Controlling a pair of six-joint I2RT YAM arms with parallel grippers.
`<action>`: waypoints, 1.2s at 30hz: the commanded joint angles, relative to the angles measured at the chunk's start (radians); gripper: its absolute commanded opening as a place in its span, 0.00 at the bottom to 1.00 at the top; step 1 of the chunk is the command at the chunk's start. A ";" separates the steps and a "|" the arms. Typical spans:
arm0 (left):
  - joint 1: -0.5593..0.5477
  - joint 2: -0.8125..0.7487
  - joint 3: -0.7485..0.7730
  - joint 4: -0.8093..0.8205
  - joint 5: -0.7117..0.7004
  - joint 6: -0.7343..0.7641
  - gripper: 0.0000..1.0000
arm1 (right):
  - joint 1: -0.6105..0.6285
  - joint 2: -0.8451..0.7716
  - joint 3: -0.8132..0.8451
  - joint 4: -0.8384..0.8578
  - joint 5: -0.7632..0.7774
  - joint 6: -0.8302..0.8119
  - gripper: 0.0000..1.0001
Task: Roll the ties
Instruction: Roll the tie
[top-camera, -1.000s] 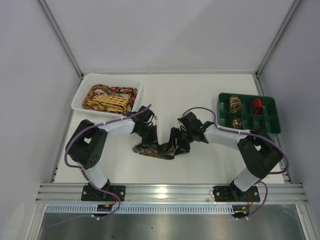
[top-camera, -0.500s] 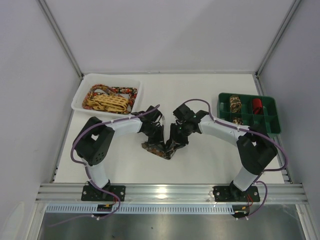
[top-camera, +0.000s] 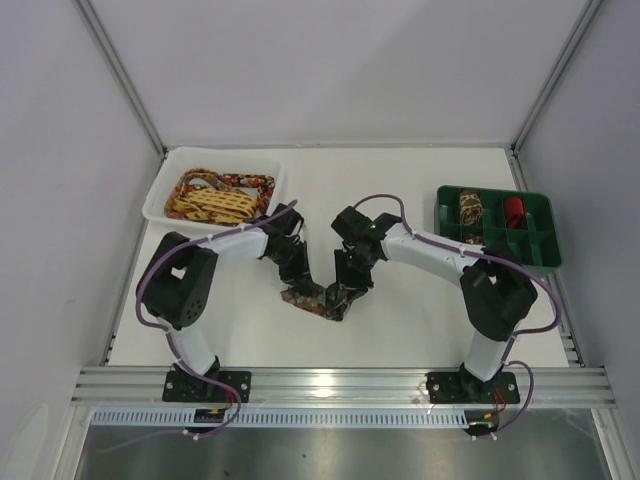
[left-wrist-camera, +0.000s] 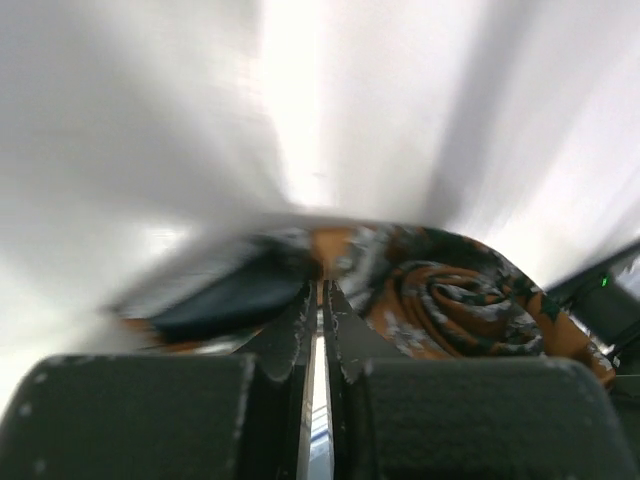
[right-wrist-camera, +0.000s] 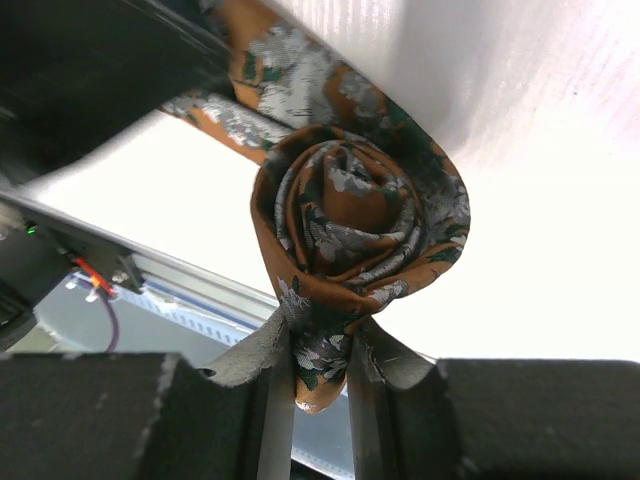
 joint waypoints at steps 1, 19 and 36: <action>0.053 -0.080 -0.020 -0.007 -0.020 0.044 0.09 | 0.020 0.024 0.071 -0.070 0.045 -0.019 0.12; 0.053 -0.094 -0.150 0.068 0.023 0.010 0.00 | 0.061 0.157 0.245 -0.130 0.086 0.025 0.29; 0.053 -0.114 -0.147 0.062 0.009 0.013 0.00 | 0.111 0.180 0.284 0.007 -0.026 -0.007 0.59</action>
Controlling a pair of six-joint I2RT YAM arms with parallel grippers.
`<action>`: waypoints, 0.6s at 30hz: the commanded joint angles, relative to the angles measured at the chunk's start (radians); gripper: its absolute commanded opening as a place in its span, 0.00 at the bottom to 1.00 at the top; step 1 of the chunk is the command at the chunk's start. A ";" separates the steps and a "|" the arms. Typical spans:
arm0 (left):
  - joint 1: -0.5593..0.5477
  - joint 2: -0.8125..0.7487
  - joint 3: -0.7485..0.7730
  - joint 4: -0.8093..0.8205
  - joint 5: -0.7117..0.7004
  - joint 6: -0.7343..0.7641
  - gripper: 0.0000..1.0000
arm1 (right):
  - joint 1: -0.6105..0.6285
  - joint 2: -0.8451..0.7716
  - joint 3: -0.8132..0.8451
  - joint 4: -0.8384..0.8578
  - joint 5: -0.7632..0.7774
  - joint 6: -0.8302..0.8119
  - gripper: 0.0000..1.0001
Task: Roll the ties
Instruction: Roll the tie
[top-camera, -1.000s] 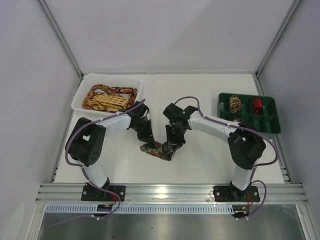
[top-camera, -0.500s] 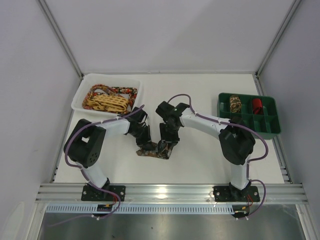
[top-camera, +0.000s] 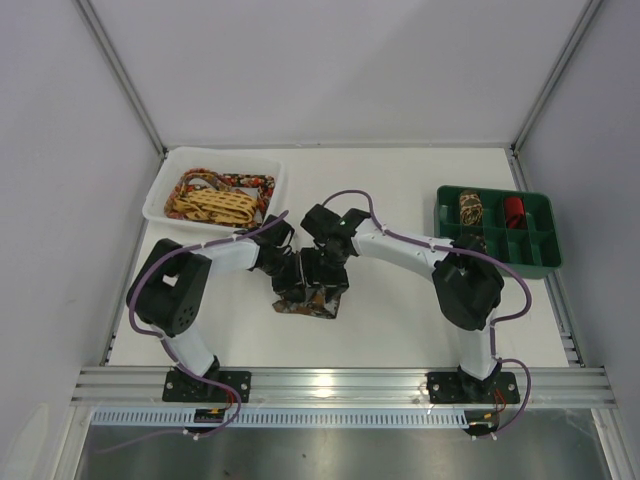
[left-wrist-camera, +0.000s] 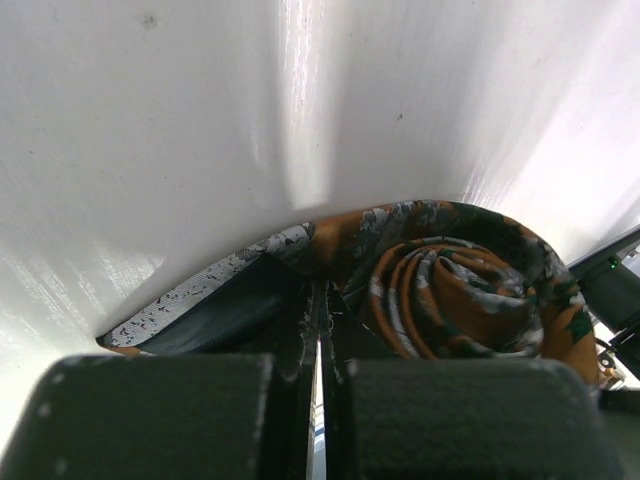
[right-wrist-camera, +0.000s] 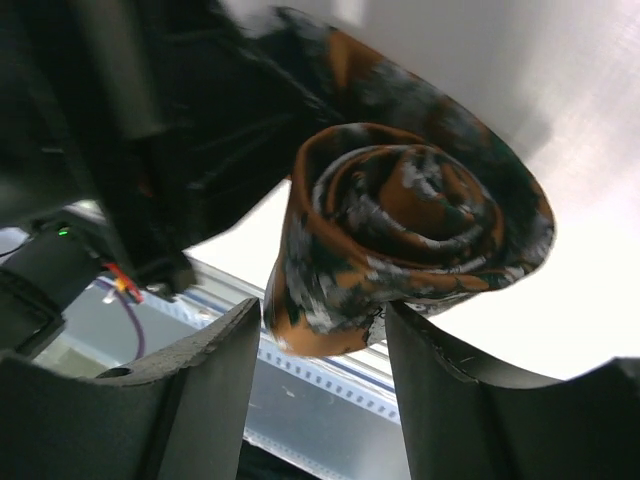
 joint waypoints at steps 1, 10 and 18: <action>-0.006 -0.044 0.012 -0.015 -0.032 0.009 0.00 | 0.007 -0.011 0.015 0.109 -0.063 -0.024 0.59; 0.005 -0.110 0.050 -0.124 -0.168 0.026 0.10 | -0.012 0.011 -0.113 0.367 -0.189 0.011 0.60; 0.063 -0.178 0.047 -0.201 -0.273 0.041 0.22 | -0.025 0.020 -0.226 0.564 -0.263 0.027 0.60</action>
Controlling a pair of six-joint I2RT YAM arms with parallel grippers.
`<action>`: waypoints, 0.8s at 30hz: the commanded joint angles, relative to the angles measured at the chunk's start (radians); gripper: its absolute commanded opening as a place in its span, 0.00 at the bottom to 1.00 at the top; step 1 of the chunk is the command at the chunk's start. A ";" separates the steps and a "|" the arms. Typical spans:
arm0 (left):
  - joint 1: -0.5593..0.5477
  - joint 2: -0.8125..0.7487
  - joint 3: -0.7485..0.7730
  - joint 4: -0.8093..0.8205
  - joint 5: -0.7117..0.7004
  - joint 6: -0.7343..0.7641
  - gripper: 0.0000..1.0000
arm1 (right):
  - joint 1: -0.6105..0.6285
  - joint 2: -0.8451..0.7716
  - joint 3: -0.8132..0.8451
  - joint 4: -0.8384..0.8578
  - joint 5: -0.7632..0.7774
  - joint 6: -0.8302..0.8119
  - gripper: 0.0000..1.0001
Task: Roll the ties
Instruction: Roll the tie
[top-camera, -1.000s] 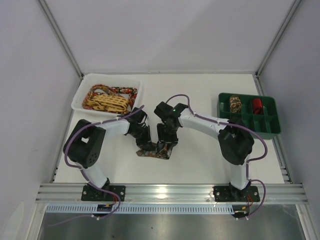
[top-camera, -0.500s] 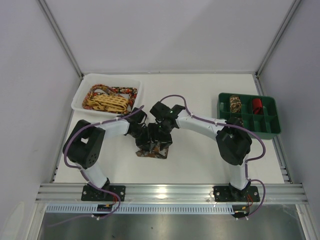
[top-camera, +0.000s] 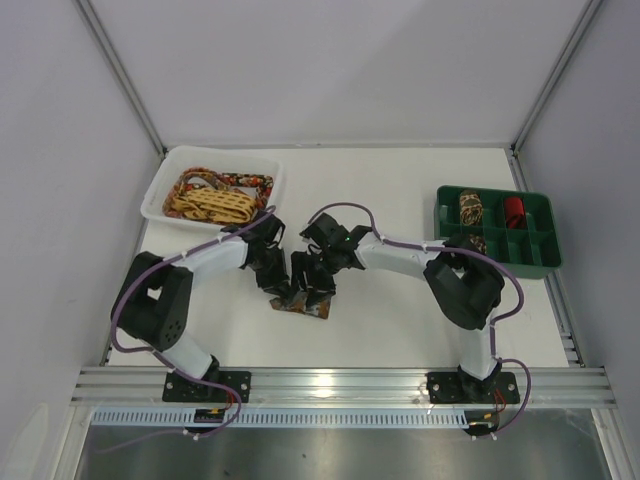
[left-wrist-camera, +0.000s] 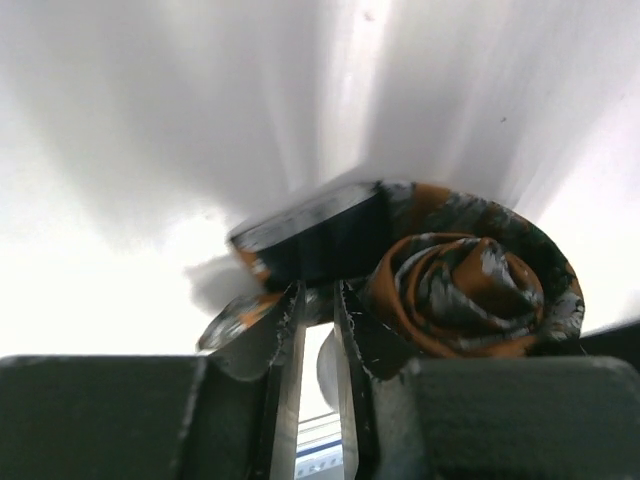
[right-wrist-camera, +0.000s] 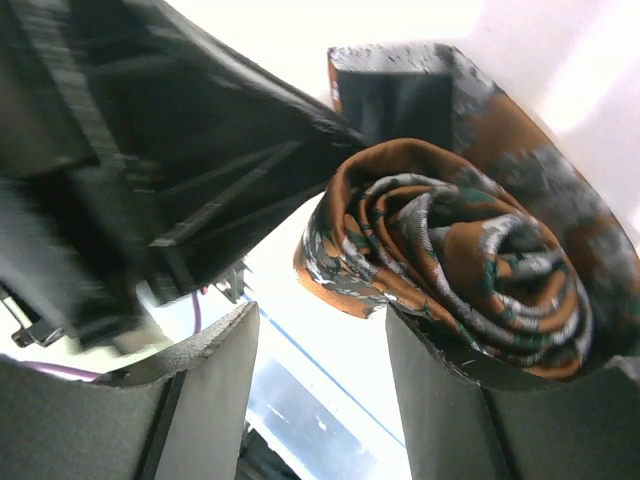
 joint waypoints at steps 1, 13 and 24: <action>0.035 -0.085 0.025 -0.040 -0.054 0.023 0.21 | -0.012 0.023 -0.056 0.150 -0.035 0.015 0.59; 0.049 -0.153 0.058 -0.055 0.063 0.014 0.01 | -0.043 -0.012 -0.081 0.190 -0.049 -0.006 0.64; 0.049 -0.162 0.071 -0.053 0.141 0.002 0.00 | -0.055 -0.146 -0.078 0.122 -0.066 0.002 0.70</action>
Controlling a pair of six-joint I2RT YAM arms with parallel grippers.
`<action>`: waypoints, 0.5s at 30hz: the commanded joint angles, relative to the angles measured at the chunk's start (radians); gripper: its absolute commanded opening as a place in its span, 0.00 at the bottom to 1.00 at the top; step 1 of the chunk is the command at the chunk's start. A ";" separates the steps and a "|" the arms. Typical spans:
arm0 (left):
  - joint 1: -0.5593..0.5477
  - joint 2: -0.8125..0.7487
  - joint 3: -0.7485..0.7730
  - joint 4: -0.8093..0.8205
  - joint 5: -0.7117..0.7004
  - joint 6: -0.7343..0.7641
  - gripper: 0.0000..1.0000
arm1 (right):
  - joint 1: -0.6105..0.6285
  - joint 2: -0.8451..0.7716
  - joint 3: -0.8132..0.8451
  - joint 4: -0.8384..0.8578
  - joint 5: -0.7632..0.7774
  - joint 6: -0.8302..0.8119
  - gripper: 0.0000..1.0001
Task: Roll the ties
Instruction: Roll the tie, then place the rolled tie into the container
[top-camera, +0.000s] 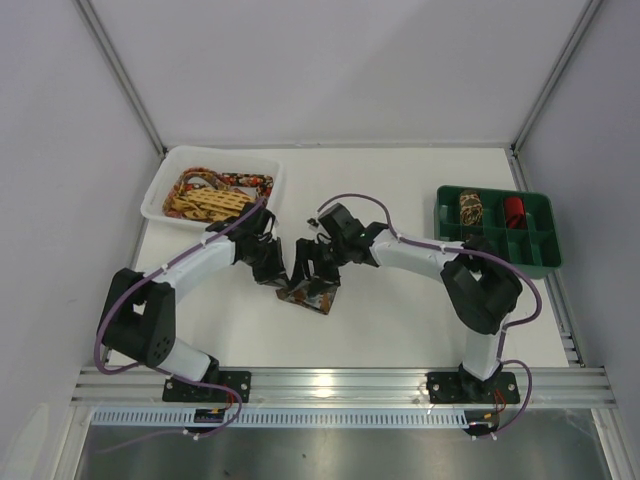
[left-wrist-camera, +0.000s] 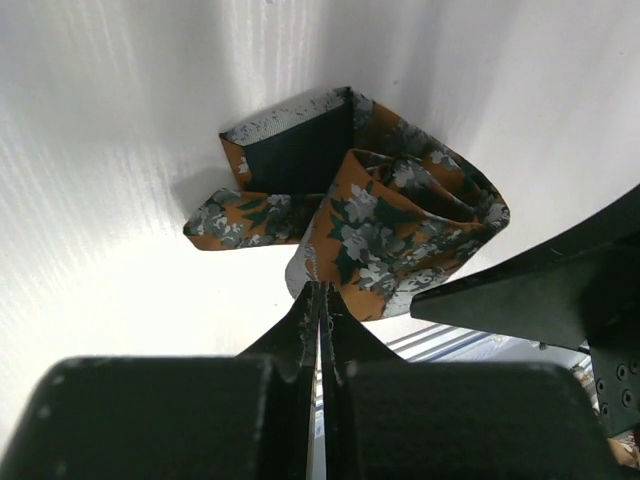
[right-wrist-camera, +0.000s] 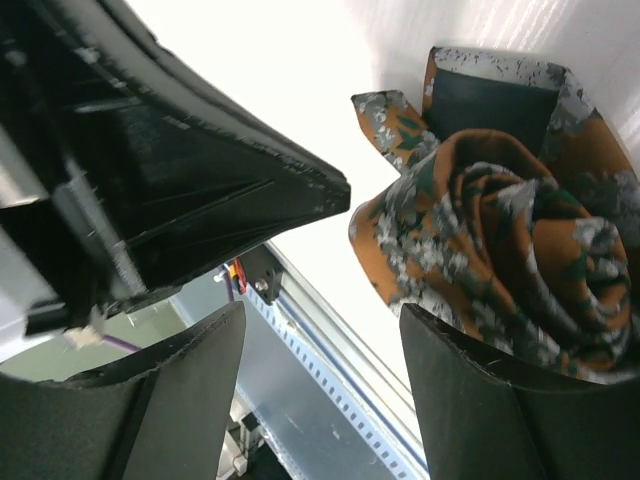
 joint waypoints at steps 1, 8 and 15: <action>0.003 -0.038 0.049 0.002 0.054 -0.016 0.00 | -0.007 -0.068 0.007 -0.042 0.010 -0.009 0.70; -0.002 -0.072 0.067 0.015 0.114 -0.033 0.01 | -0.073 -0.218 -0.039 -0.157 0.083 -0.021 0.77; -0.089 0.001 0.096 0.074 0.207 -0.053 0.01 | -0.159 -0.332 -0.272 -0.044 0.076 -0.012 1.00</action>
